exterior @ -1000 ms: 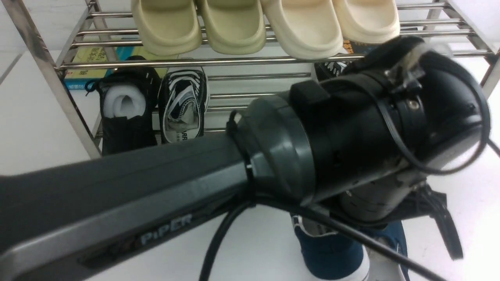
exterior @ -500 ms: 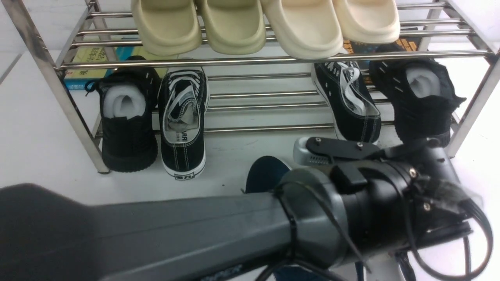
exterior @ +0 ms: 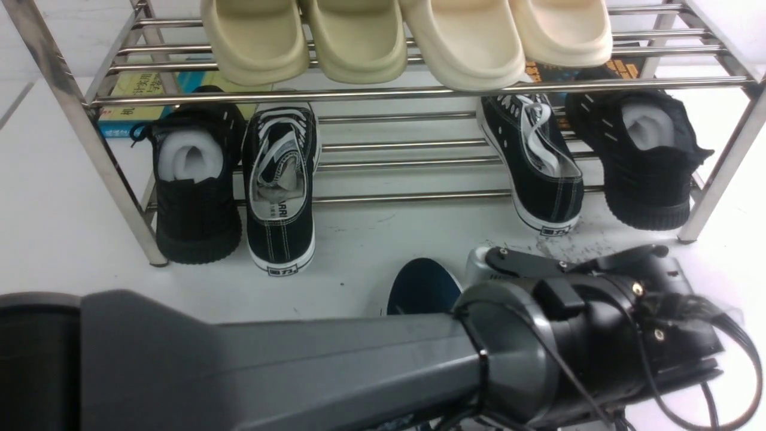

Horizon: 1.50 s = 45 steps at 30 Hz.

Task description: Take the shoes off the shelf with your hand on the white table.

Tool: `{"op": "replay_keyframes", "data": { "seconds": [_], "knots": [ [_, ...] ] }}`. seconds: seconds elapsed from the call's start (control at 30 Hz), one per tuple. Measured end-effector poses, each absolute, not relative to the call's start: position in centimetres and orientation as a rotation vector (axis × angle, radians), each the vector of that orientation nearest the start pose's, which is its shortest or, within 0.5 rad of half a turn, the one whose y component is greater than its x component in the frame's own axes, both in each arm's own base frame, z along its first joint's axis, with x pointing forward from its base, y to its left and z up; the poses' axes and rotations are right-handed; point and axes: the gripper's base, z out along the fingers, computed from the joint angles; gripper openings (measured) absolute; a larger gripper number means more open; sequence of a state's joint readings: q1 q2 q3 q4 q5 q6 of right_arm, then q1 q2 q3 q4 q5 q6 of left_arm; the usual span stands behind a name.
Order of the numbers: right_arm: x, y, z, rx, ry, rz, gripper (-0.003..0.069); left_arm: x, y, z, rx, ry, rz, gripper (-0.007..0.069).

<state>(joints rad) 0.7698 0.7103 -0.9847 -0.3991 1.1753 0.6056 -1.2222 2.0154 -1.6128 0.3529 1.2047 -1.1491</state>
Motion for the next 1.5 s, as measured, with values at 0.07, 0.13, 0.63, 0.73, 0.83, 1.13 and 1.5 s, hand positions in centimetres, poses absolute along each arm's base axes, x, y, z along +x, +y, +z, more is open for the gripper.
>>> {"op": "replay_keyframes", "data": {
  "seconds": [0.07, 0.13, 0.63, 0.73, 0.83, 1.13, 1.5],
  "knots": [
    [9.3, 4.5, 38.6, -0.182, 2.291, 0.201, 0.0128, 16.6, -37.3, 21.9, 0.268, 2.808, 0.107, 0.0238],
    [9.3, 4.5, 38.6, -0.177, 2.291, 0.202, 0.0133, 16.6, -37.5, 22.3, 0.286, 2.807, 0.09, 0.0323],
    [4.8, 0.7, 42.5, -0.321, 2.123, 0.281, 0.0138, 16.1, -33.4, 37.0, 0.655, 2.483, -0.205, 0.0105],
    [2.3, -0.6, 41.1, -0.33, 2.108, 0.419, 0.0095, 15.8, -31.7, 39.4, 0.717, 2.411, -0.232, 0.0015],
    [0.9, -0.8, 37.6, -0.362, 2.132, 0.521, 0.0, 15.2, -30.0, 41.7, 0.748, 2.341, -0.26, 0.0001],
    [3.9, 3.2, 30.8, -0.397, 1.816, 0.714, -0.0013, 14.9, -27.8, 44.1, 0.736, 2.243, -0.247, 0.0001],
    [4.8, 4.1, 29.8, -0.42, 1.603, 0.724, -0.001, 15.0, -27.7, 44.2, 0.732, 2.234, -0.235, 0.0004]
  ]
}}
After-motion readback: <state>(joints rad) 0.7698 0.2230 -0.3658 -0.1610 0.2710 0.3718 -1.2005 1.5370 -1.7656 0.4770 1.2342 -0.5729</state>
